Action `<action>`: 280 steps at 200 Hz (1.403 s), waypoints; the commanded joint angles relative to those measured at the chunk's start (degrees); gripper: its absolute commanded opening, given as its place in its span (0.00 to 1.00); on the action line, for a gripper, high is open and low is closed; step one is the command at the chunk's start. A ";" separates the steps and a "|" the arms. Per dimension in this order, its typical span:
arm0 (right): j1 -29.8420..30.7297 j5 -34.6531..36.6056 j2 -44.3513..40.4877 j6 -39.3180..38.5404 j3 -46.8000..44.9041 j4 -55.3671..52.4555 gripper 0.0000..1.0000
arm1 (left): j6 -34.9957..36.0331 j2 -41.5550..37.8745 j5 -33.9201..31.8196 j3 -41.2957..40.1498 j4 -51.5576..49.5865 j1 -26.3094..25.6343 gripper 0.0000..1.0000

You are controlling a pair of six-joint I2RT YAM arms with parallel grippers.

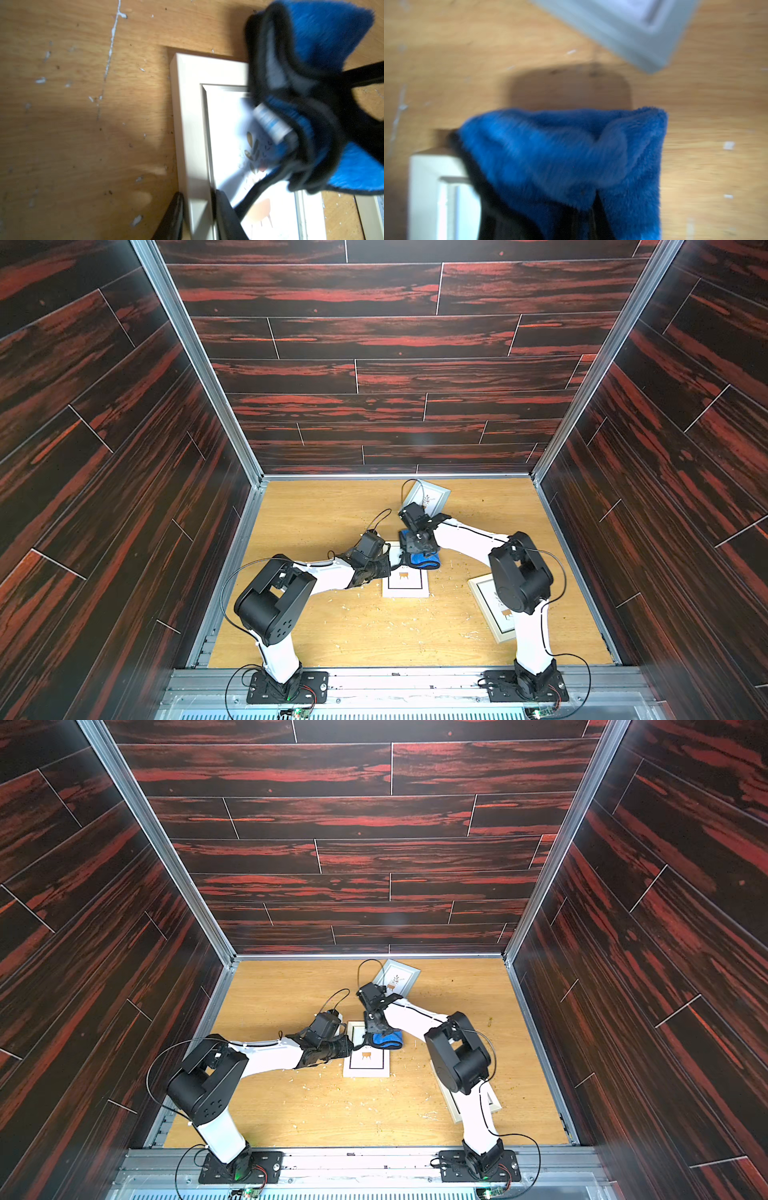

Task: Wipe the picture frame with a cloth
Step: Wipe the dirt from the picture frame.

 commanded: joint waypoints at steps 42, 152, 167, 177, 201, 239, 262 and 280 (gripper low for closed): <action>5.22 1.41 3.25 1.12 3.70 -4.51 0.00 | 1.72 2.04 -4.86 -1.17 -11.71 1.02 0.28; 6.60 0.28 -12.61 -1.17 -16.97 -1.03 0.00 | 1.58 3.07 -5.65 -0.54 -12.11 1.02 0.28; 4.42 0.97 -10.31 -1.81 -13.14 -0.83 0.00 | 1.66 3.07 -5.64 -0.40 -12.37 1.06 0.28; 3.66 1.37 -9.14 -2.38 -10.63 -0.82 0.00 | 1.64 2.78 -5.81 -0.43 -12.51 1.02 0.28; 4.12 1.21 -8.70 -3.35 -9.08 -1.82 0.00 | 1.60 2.29 -6.61 -0.26 -13.30 1.02 0.28; 8.14 -2.04 -14.53 -1.52 -18.24 -2.31 0.00 | 1.24 2.46 -6.64 0.07 -12.96 1.02 0.28; 9.77 -5.24 -16.29 0.29 -20.10 -1.90 0.00 | 1.27 2.42 -6.67 0.11 -13.10 1.04 0.28; 10.03 -3.69 -15.77 1.42 -18.62 -1.83 0.00 | 1.26 2.46 -6.71 0.05 -13.29 1.03 0.28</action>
